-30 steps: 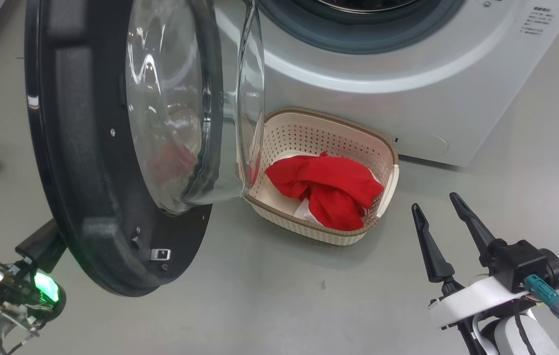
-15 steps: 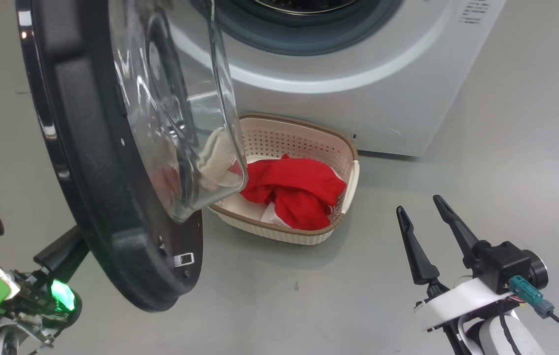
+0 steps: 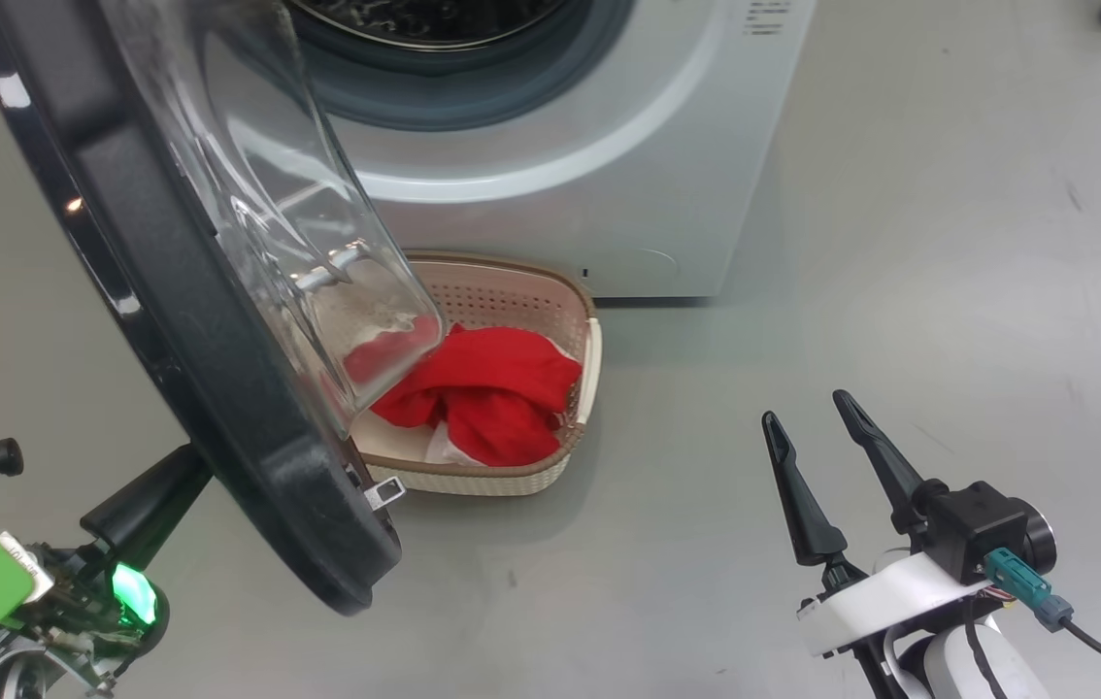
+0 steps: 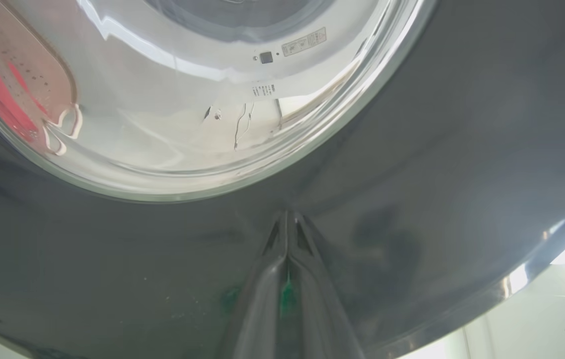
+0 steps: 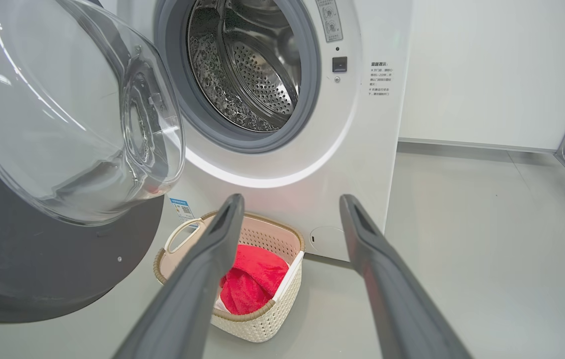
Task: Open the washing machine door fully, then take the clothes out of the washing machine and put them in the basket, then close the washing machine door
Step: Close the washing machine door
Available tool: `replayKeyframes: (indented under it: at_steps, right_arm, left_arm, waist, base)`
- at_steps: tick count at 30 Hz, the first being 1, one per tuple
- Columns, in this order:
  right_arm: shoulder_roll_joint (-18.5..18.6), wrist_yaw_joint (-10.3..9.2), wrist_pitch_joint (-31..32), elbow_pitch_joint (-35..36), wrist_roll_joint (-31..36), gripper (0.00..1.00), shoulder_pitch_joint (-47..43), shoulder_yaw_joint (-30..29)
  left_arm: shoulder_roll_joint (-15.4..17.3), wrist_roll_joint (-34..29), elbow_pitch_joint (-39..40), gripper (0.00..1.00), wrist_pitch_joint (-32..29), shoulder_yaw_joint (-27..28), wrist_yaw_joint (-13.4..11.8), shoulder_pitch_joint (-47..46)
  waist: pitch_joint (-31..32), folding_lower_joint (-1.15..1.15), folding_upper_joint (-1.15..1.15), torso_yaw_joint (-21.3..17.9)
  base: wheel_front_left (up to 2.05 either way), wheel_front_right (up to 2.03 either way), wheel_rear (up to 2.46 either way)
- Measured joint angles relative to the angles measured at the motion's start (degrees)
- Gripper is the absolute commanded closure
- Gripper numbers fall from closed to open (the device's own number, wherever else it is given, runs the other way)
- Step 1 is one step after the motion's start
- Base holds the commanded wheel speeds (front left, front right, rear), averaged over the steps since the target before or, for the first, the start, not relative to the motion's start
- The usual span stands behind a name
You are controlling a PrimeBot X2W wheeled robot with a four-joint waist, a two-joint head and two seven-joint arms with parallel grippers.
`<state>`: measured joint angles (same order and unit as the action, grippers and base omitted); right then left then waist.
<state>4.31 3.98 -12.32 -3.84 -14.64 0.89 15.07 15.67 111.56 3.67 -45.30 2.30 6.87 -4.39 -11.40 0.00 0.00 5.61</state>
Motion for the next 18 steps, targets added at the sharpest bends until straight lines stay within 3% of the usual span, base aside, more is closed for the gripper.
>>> replayKeyframes:
  at_steps: [18]
  right_arm:
    - [-0.7,-0.01,-0.7,-1.1,-1.1,0.00,1.4,1.0]
  left_arm:
    - [-0.5,-3.0,-0.6,1.00,2.1,0.0,-0.1,-3.3]
  waist:
    - [-1.8,0.00,0.00,-11.5]
  base:
    - [0.00,0.00,0.00]
